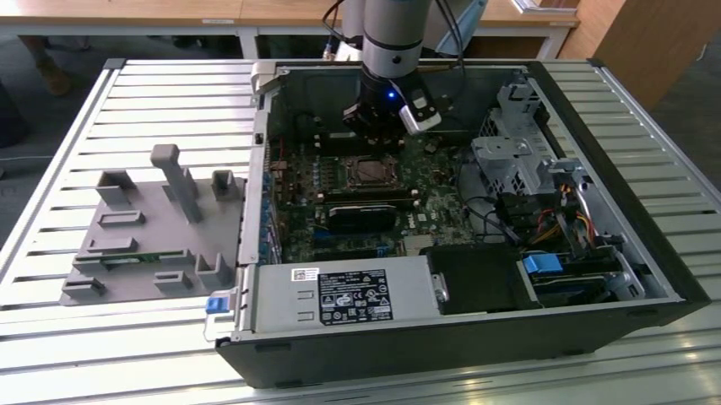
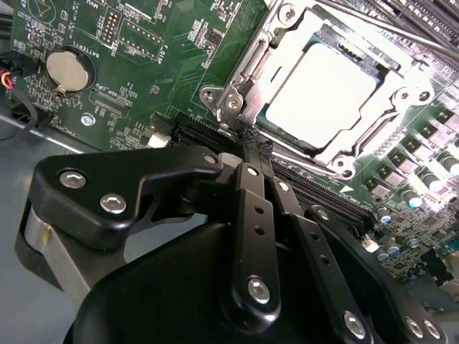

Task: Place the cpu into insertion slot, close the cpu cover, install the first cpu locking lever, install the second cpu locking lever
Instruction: 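Install the first cpu locking lever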

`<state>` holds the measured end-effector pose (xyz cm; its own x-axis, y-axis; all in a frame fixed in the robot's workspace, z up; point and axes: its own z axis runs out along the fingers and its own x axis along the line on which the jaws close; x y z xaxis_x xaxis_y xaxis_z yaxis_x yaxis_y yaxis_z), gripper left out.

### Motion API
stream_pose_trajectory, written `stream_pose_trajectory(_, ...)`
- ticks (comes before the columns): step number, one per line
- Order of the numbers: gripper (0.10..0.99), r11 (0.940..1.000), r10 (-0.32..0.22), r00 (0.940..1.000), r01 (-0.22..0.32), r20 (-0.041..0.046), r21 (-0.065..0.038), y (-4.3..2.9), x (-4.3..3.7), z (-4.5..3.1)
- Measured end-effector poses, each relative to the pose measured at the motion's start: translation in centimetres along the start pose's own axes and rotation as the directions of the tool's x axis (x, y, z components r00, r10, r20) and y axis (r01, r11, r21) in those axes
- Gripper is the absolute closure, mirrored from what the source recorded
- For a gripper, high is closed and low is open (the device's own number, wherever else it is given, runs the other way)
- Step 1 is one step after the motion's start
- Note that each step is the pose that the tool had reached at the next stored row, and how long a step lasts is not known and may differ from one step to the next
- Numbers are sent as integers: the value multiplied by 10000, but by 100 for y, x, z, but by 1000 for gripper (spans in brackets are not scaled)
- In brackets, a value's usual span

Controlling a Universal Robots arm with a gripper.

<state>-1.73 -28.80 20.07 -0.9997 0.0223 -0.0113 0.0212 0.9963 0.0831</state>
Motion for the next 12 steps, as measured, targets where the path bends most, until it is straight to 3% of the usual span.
stream_pose_trajectory(4, 969, 10000, 0, 10000, 0, 0, 20, 0, 0, 1)
stream_pose_trajectory(12, 969, 9999, -2, 10000, 2, 1, 162, -2, 0, 14)
